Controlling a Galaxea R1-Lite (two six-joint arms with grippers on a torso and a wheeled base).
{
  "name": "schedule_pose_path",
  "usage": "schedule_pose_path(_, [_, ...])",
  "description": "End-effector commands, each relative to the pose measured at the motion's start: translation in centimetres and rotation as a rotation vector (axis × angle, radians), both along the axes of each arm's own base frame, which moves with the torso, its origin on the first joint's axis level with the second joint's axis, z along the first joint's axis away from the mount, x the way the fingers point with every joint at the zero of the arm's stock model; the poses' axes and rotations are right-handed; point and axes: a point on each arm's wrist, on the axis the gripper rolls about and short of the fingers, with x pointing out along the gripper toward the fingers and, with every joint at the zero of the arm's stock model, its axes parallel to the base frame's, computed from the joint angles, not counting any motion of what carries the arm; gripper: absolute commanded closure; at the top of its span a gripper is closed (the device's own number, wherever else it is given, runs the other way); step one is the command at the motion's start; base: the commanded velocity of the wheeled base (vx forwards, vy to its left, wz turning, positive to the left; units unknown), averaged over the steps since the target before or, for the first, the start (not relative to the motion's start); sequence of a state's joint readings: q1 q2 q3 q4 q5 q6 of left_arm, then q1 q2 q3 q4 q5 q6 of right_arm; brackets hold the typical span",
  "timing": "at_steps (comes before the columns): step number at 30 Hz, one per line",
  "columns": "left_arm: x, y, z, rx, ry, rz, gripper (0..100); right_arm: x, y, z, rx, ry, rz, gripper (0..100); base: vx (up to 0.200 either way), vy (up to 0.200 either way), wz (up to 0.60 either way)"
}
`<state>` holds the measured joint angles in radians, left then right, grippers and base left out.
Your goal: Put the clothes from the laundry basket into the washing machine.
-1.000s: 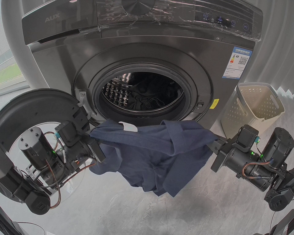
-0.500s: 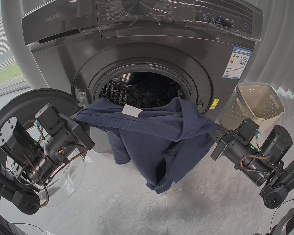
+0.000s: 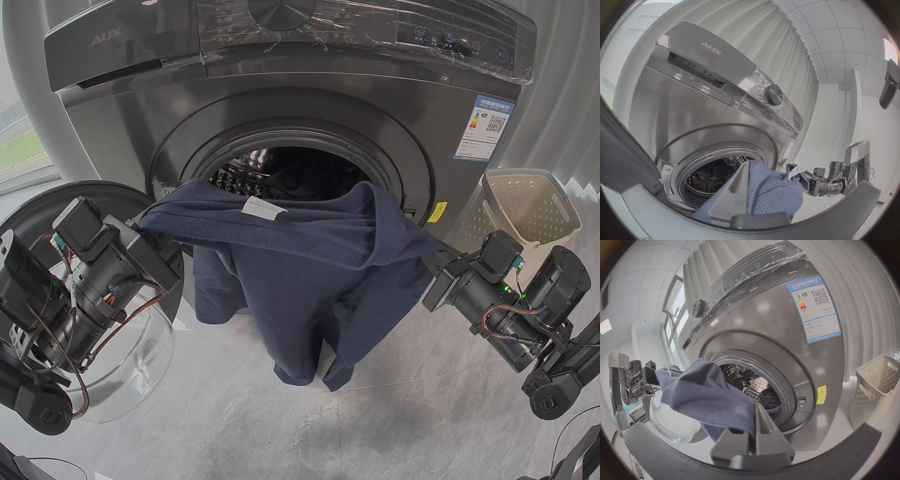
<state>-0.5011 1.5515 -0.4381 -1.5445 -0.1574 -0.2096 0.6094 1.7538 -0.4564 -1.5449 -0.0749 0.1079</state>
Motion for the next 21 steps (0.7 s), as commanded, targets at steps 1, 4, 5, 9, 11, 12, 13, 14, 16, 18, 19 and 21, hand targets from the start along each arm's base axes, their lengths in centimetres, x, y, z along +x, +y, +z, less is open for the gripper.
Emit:
schedule_pose_path(1, [-0.1, 0.6, 0.4, -0.008, -0.015, 0.019, 100, 0.1, 0.1, 0.3, 0.011, -0.009, -0.009, 100, 0.000, 0.000, 0.00])
schedule_pose_path(4, [0.0, 0.8, 0.3, -0.004, -0.012, 0.032, 100, 0.2, 0.2, 0.5, 0.018, -0.017, -0.012, 100, 0.000, 0.000, 0.00])
schedule_pose_path(5, [0.1, 0.8, 0.3, -0.005, -0.011, 0.033, 100, 0.1, 0.2, 0.7, 0.022, -0.022, -0.011, 100, 0.000, 0.000, 0.00])
schedule_pose_path(9, [0.1, 0.8, 0.1, 0.002, -0.005, 0.036, 100, 0.1, 0.1, 1.5, 0.043, -0.047, -0.015, 100, 0.000, 0.000, 0.00])
schedule_pose_path(11, [0.1, 0.9, 0.0, 0.003, -0.002, 0.036, 100, -0.1, 0.0, 1.9, 0.051, -0.058, -0.014, 100, 0.000, 0.000, 0.00])
schedule_pose_path(12, [0.1, 0.9, 0.0, 0.004, -0.001, 0.036, 100, -0.2, 0.0, 2.0, 0.053, -0.062, -0.014, 100, 0.000, 0.000, 0.00])
schedule_pose_path(13, [0.1, 0.9, 0.0, 0.004, -0.001, 0.036, 100, -0.2, -0.1, 2.1, 0.056, -0.067, -0.016, 100, 0.000, 0.000, 0.00])
schedule_pose_path(14, [0.1, 0.9, 0.0, 0.005, 0.000, 0.036, 100, -0.3, -0.1, 2.3, 0.060, -0.073, -0.016, 100, 0.000, 0.000, 0.00])
schedule_pose_path(16, [0.1, 0.9, 0.0, 0.005, -0.002, 0.037, 100, -0.5, -0.2, 2.7, 0.068, -0.083, -0.015, 100, 0.000, 0.000, 0.00])
schedule_pose_path(18, [0.1, 0.8, 0.0, 0.005, -0.002, 0.034, 100, -0.5, -0.2, 2.8, 0.069, -0.088, -0.014, 100, 0.000, 0.000, 0.00])
schedule_pose_path(19, [0.0, 0.7, 0.0, 0.006, -0.001, 0.029, 100, -0.6, -0.1, 2.8, 0.070, -0.089, -0.011, 100, 0.000, 0.000, 0.00])
schedule_pose_path(21, [0.0, 0.6, -0.1, 0.008, 0.002, 0.024, 100, -0.6, -0.1, 2.7, 0.069, -0.084, -0.009, 100, 0.000, 0.000, 0.00])
